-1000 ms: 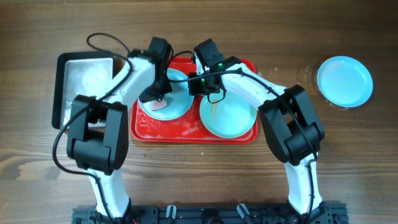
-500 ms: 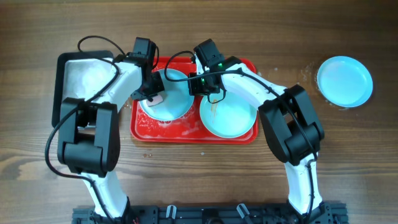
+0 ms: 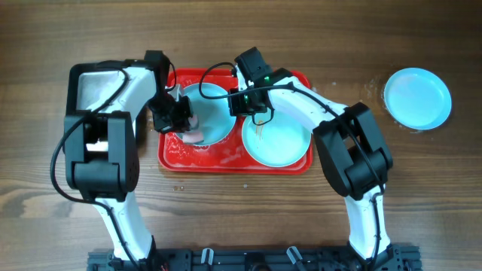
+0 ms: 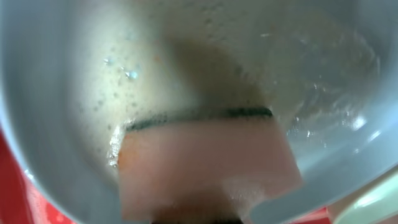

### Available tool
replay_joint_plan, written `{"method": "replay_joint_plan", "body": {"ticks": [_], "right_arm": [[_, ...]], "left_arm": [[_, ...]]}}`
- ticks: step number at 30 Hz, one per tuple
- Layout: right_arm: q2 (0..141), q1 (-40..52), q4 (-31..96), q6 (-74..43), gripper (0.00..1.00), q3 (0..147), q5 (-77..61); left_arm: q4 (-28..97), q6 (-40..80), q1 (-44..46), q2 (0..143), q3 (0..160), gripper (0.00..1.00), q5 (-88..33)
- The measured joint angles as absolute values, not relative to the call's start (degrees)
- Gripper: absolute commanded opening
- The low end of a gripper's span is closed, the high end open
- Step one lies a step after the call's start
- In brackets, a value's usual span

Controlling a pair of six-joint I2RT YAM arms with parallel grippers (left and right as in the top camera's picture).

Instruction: Clean dirty plates on tray and stack at the side

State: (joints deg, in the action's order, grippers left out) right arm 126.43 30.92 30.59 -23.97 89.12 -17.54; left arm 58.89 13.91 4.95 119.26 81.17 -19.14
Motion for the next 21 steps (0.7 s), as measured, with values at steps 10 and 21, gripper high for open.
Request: {"method": "replay_joint_plan", "body": {"ticks": [10,21], "right_arm": [[126.43,29.74,29.93,-25.69,0.04,89.17,-15.38],[126.43,29.74,29.78,-26.63,0.04,89.32,-14.96]], "left_arm": [[49.98,39.38,13.28,120.05,83.81,0.04,-0.19],[43.20,51.53,17.87,120.38,83.35,0.04,12.32]]}}
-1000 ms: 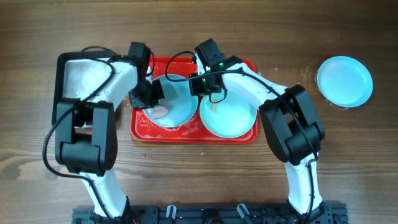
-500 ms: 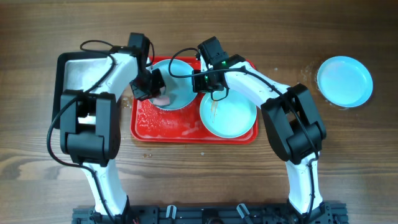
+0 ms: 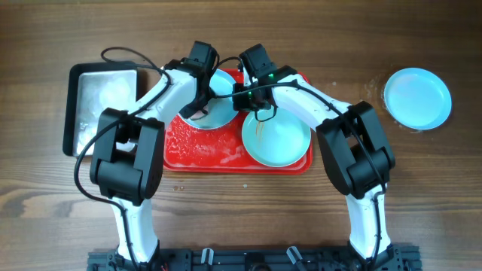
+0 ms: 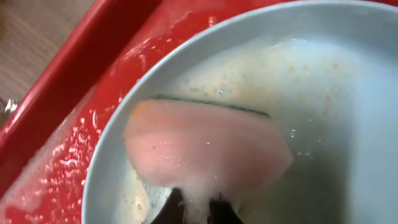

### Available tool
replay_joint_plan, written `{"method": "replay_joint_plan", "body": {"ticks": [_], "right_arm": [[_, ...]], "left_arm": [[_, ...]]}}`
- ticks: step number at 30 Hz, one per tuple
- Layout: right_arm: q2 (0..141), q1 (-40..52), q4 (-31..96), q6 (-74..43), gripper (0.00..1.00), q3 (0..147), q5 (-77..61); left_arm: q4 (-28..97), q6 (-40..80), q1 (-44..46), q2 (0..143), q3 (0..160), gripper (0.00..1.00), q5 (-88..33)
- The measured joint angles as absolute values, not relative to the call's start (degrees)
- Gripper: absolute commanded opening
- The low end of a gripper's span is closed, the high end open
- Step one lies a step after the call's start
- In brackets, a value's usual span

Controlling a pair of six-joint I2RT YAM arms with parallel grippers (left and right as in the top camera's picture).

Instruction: Clean dirty plates on tray and stack at the side

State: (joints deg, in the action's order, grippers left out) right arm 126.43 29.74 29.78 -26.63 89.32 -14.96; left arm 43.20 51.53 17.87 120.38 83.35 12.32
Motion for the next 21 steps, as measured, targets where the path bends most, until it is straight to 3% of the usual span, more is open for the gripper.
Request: {"method": "replay_joint_plan", "body": {"ticks": [7,11,15,17,21], "right_arm": [[126.43,29.63,30.13,-26.63,0.04,89.32,-14.96],[126.43,29.41,30.26,-26.61,0.04,89.32,-14.92],[126.43,29.41,30.26,-26.61,0.04,89.32,-14.92],[126.43,29.41,29.65,-26.55,0.04,89.34,-14.96],[126.45,31.05,29.02,-26.30,0.04,89.43,-17.69]], "left_arm": [[42.72,17.58,14.06,120.09,83.48,0.04,-1.52],[35.46,6.33,14.26,121.19,83.05,0.04,-15.44],[31.03,12.67,15.11,121.86,82.61,0.04,-16.29],[33.06,26.39,17.63,121.32,83.22,0.04,-6.81],[41.23,39.64,19.00,120.88,84.23,0.04,5.91]]}}
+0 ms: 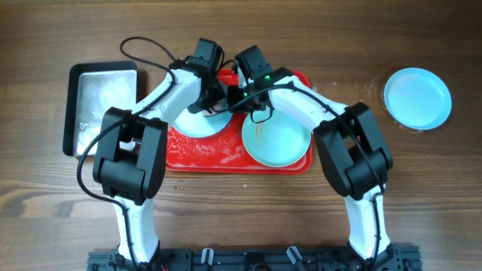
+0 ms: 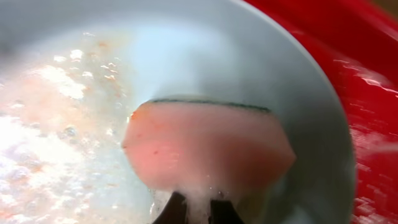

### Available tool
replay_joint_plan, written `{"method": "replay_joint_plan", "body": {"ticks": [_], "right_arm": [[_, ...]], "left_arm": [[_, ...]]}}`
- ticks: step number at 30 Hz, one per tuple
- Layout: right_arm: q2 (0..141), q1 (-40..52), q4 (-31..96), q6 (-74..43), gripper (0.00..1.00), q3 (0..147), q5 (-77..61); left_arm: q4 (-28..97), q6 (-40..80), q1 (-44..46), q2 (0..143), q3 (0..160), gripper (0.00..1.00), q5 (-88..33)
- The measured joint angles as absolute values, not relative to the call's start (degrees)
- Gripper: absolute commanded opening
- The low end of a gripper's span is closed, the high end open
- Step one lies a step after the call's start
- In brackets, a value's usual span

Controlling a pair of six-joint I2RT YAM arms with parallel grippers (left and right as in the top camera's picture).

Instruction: Clean dirty plates on tray and stack at the side

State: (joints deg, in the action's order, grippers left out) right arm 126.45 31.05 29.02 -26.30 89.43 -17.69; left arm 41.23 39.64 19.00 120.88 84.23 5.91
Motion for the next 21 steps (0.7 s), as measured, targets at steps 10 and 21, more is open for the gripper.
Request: {"method": "replay_joint_plan", "body": {"ticks": [10,21], "right_arm": [[126.45,31.68,29.80,-25.02,0.04,89.52,-20.16],[126.45,31.86,30.09,-24.14,0.04,89.52,-20.86]], "left_arm": [[54.70,27.88,11.97,120.73,85.21,0.04,-1.10],[63.37,20.29,8.84,120.99,84.55,0.04,0.27]]}}
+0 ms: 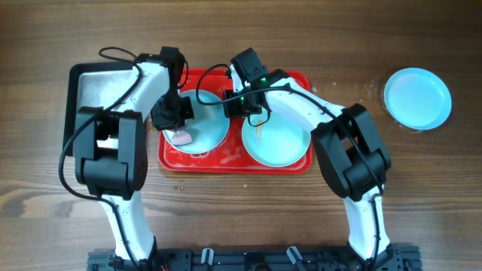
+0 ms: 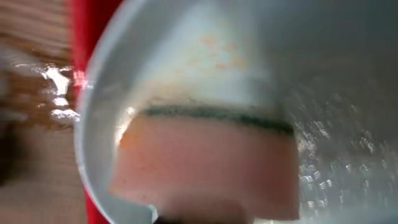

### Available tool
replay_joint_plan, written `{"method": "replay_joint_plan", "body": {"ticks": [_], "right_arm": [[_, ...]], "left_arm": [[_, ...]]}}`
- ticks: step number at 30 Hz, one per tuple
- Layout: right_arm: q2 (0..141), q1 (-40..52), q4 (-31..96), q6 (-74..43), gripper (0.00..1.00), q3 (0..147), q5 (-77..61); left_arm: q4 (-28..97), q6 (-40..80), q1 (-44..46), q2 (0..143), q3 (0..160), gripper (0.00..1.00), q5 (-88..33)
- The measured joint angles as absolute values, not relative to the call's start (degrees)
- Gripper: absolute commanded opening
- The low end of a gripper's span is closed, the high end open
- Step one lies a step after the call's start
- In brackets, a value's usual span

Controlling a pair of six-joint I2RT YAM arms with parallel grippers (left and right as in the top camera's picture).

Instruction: Clean dirty plates on tray and stack at the side

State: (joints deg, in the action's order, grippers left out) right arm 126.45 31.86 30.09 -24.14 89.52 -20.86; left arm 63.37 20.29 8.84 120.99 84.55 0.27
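Two pale blue plates lie on the red tray. My left gripper is shut on a pink sponge with a green scouring edge, pressed on the left plate at its near left rim. The left wrist view shows the sponge flat against the wet, soapy plate, with orange specks above it. Its fingers are hidden under the sponge. My right gripper sits at that plate's right rim and seems shut on it. The right plate carries a brownish streak.
A clean pale blue plate rests alone on the wooden table at the far right. A metal pan of soapy water stands left of the tray. Foam and water cover the tray floor.
My left gripper has moved with the sponge from the plate's far right part to its near left rim. The right gripper has stayed at the plate's right rim.
The sponge was first on the left plate's near left part, then at its far edge, then at its far right next to the right gripper. Now it is back at the near left rim. The right arm held its place throughout.
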Motion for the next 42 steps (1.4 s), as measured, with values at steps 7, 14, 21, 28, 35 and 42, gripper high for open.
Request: {"method": "replay_joint_plan", "body": {"ticks": [7,14,21,28,35,42], "right_arm": [[126.45,31.51,29.08,-25.06,0.04,89.54,-20.51],[126.43,31.42,28.82,-25.47,0.04,90.28,-20.78],[126.41,31.07,29.47,-25.45,0.04,90.30,-20.82],[126.45,29.93,30.72,-26.30,0.34,89.89,-17.52],[126.48,29.30,31.24,-27.97,0.04,89.60,-14.87],[126.48,29.30,31.24,-28.71,0.04,89.60,-14.76]], "left_arm": [[34.26,33.32,10.37,116.16,73.97,0.04,12.05],[23.88,35.33,15.00,116.27,69.56,0.04,25.45],[32.84,35.24,12.03,115.24,71.70,0.04,12.40],[36.60,30.61,11.18,114.24,71.72,0.04,-4.64],[35.92,30.26,11.11,114.24,71.68,0.04,-5.19],[27.31,46.57,20.08,113.89,67.96,0.04,19.64]]}}
